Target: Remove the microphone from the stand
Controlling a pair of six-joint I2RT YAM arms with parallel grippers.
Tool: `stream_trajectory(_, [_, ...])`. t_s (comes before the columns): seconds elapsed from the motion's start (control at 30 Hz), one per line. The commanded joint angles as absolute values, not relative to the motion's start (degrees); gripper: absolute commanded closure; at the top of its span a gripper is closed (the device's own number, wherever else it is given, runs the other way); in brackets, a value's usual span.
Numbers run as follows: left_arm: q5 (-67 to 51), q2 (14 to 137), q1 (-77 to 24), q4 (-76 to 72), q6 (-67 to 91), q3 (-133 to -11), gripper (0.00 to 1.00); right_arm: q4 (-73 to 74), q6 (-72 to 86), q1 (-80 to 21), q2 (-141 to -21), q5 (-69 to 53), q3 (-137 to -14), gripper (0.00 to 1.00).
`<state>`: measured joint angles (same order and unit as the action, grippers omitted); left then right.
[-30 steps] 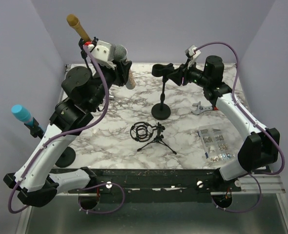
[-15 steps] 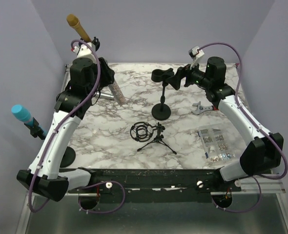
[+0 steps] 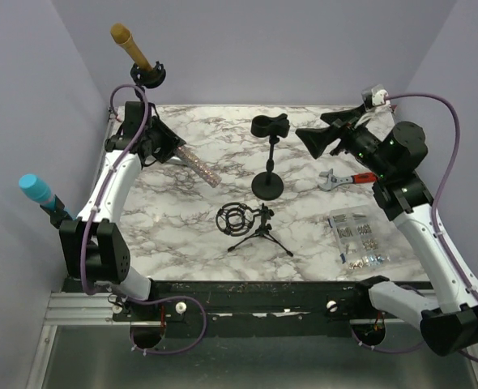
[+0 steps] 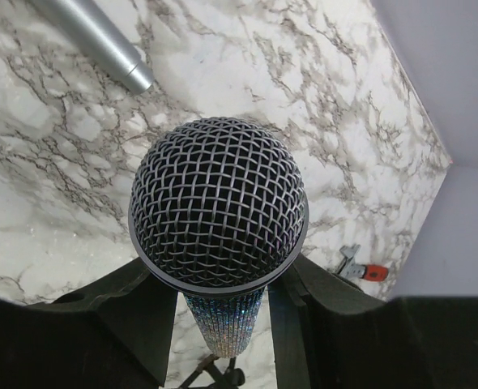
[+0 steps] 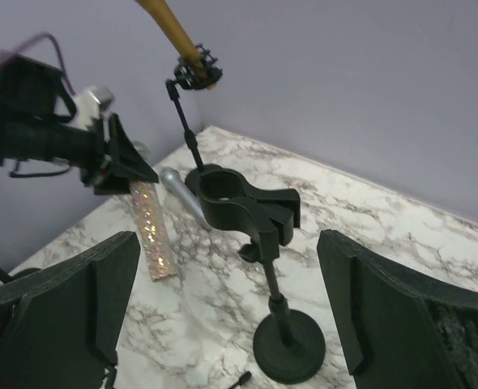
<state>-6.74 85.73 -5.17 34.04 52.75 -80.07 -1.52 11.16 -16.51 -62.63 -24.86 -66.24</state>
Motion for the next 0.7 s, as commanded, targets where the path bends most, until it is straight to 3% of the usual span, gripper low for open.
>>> stream_trajectory(0.0, [-13.47,91.32,-0.59,30.95,64.52,-79.17,1.0,-8.03,17.15,-16.52,-57.71,-24.98,-64.3,0.0])
stream_trajectory(0.17, [-11.72,97.51,4.44,31.02,65.24,-80.92,1.0,-18.33,21.64,-16.52,-53.09,-31.24,-58.26,0.0])
stream_trajectory(0.67, [-18.8,110.2,14.28,29.15,62.58,-85.04,1.0,-21.86,22.03,-16.48,-51.45,-26.66,-54.61,0.0])
